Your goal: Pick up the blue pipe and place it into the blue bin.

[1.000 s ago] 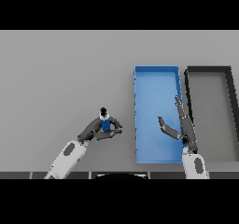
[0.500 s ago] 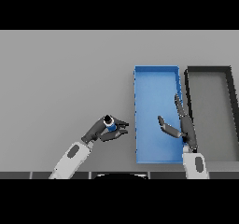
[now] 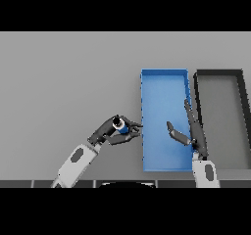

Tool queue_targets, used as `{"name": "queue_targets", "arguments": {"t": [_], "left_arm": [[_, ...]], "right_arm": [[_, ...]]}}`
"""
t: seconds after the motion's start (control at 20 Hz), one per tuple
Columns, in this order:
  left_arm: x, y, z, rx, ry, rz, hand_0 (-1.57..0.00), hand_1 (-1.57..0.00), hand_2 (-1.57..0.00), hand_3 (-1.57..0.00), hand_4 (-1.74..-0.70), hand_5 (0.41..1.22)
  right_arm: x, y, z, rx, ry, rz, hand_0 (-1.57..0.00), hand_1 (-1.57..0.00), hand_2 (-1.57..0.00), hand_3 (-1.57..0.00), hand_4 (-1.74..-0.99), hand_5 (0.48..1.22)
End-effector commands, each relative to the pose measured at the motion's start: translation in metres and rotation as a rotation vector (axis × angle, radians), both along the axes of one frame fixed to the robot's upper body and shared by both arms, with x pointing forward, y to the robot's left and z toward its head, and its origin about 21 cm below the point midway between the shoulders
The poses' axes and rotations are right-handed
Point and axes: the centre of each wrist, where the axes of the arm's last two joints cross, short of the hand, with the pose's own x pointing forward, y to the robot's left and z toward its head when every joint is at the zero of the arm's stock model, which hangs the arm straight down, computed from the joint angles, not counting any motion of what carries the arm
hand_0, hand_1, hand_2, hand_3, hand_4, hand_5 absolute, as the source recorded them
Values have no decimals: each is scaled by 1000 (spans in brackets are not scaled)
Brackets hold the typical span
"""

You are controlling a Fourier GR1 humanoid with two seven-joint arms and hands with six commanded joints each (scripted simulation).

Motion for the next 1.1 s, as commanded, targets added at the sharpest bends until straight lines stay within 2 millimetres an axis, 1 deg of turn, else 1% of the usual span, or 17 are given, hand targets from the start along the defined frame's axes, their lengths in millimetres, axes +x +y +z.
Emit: {"name": "queue_targets", "arguments": {"t": [0.0,0.05,0.1,0.15,0.3,0.4,0.45,0.5,0.55,0.6,0.65,0.7,0.75,0.8,0.85,1.0,1.05], "left_arm": [[-3,-2,-1,18,11,-9,-1564,-1565,-1566,-1566,-1466,1219],[-4,-3,0,23,15,-6,-1565,-1566,-1567,-1567,-1467,1219],[-2,-7,6,21,8,-11,-1566,-1567,-1568,-1568,-1467,1220],[-2,-4,3,28,10,-10,-1567,-1568,-1568,-1568,-1466,1220],[-5,-5,-2,34,15,-7,-1569,-1569,-1570,-1570,-1466,1220],[-2,-3,0,37,10,-1,-1570,-1570,-1570,-1570,-1466,1220],[-4,-5,0,37,17,-5,-1570,-1570,-1570,-1570,-1466,1220],[0,-6,0,50,20,-10,-1570,-1570,-1570,-1570,-1467,1220],[-1,-5,-1,37,11,-20,-1570,-1570,-1571,-1571,-1467,1220],[1,-2,2,39,11,-19,-1571,-1571,-1571,-1571,-1467,1221],[2,-5,2,41,11,-25,-1571,-1571,-1571,-1571,-1467,1221],[-1,-6,0,32,18,-34,-1571,-1571,-1571,-1571,-1467,1221],[0,-9,3,28,16,-35,-1571,-1571,-1571,-1571,-1467,1221],[-1,-9,3,23,14,-35,-1571,-1571,-1571,-1571,-1467,1221],[-2,-6,4,27,8,-39,-1571,-1571,-1571,-1571,-1467,1221],[-1,-7,3,47,11,-37,-1571,-1571,-1571,-1571,-1467,1221],[-3,-8,3,47,14,-40,-1571,-1571,-1571,-1571,-1467,1221]], "right_arm": [[0,-2,1,3,-5,-3,1,1,1,1,-1158,643],[0,-4,0,11,2,-14,1,1,1,1,-1155,642],[1,-2,1,7,-8,-6,1,1,1,1,-1151,643],[-5,1,0,2,-18,-19,1,1,1,1,-1145,643],[-36,10,2,-18,-48,-121,1,1,1,1,-1138,643],[-59,13,5,-34,-55,-222,1,1,1,1,-1188,643],[-66,17,12,-39,-66,-252,1,1,1,1,-1191,642],[-68,20,12,-42,-55,-269,1,1,-2,1,-1184,642],[-74,21,16,-46,-72,-264,1,1,-20,1,-1187,642],[-75,23,23,22,-120,-217,1,-2,-41,1,-1195,648],[-77,23,28,98,-130,-160,1,-12,-67,0,-1198,641],[-76,25,38,162,-121,-88,1,-22,-89,-1,-1202,624],[-74,22,45,179,-78,-34,1,-25,-106,-1,-1209,609],[-67,22,54,180,-16,20,1,-29,-120,-1,-1215,607],[-63,21,59,187,29,72,1,-23,-118,-1,-1224,600],[-48,22,89,159,44,243,1,-11,-106,0,-1247,568],[-42,29,97,148,51,274,1,-9,-104,0,-1255,560]]}}
